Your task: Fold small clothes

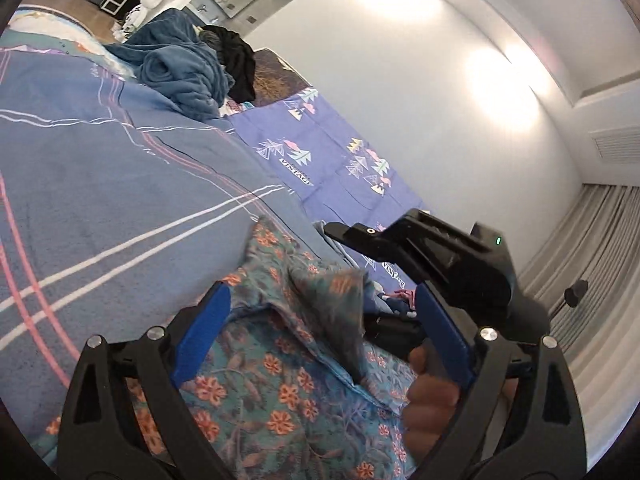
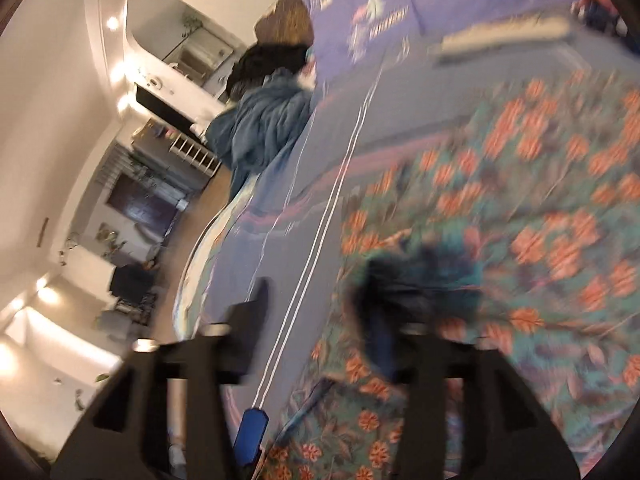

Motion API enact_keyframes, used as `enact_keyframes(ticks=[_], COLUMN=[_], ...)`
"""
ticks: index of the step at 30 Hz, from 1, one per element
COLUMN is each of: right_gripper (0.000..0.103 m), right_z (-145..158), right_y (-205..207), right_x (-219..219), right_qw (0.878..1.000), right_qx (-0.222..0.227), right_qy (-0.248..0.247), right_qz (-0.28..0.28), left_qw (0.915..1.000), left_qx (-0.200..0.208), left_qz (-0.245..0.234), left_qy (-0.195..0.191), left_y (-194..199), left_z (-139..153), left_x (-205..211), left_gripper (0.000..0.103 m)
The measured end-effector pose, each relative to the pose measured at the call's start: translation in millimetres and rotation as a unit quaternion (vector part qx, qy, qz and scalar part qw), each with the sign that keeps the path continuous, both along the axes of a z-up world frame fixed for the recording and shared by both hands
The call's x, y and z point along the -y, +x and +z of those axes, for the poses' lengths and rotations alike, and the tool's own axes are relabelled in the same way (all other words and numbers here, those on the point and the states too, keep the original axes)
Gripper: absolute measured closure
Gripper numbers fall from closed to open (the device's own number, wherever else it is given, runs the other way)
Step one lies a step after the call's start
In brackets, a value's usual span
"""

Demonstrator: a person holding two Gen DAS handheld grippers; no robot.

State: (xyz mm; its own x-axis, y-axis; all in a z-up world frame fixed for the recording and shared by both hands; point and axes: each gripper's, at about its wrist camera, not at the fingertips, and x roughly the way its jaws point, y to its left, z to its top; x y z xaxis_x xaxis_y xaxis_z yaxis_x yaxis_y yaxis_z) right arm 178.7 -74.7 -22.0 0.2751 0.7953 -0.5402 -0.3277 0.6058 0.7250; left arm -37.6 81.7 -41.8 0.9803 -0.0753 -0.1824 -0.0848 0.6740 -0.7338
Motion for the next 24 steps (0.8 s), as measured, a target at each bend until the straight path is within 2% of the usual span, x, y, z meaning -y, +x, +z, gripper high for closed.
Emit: enact_keyframes(ticks=[3,6,7,9,11,16,17,20,22,24], right_gripper=[0.044,0.041,0.038,0.037,0.037,0.037,0.037,0.036,0.036,0.036], right_z=[8,25,27,25,18,8,9,17,25,31], right_y=[0,-1,0,3,7,11,12,11,9,8], right_x=[20,47,53,58,54,22,9,-21,-35,-42], right_qw=[0.998,0.996,0.995,0.994,0.995,0.993,0.995,0.999,0.999,0.998], right_qx=[-0.011,0.010,0.008,-0.009,-0.024,-0.053,-0.054,-0.036,-0.023,-0.022], right_qy=[0.056,0.074,0.085,0.099,0.079,0.100,0.081,0.008,0.004,0.021], right_qz=[-0.005,-0.038,-0.043,-0.048,-0.055,-0.033,-0.022,0.005,0.029,0.056], left_qw=[1.0000,0.9999,0.9999,0.9999,0.9999,0.9998,0.9997,0.9996,0.9995,0.9995], left_qx=[-0.004,-0.008,-0.008,-0.007,-0.009,-0.015,-0.017,-0.017,-0.017,-0.018], left_qz=[-0.001,-0.002,-0.001,0.000,0.001,0.009,0.011,0.016,0.018,0.017], left_qy=[-0.008,-0.012,-0.012,-0.011,-0.010,-0.011,-0.013,-0.017,-0.019,-0.018], left_y=[2,2,2,2,2,4,4,4,3,4], left_z=[-3,-5,-5,-5,-5,-6,-6,-6,-7,-7], left_x=[-4,-3,-3,-2,-2,-6,-7,-8,-9,-9], left_gripper=[0.007,0.007,0.007,0.007,0.007,0.007,0.007,0.006,0.006,0.006])
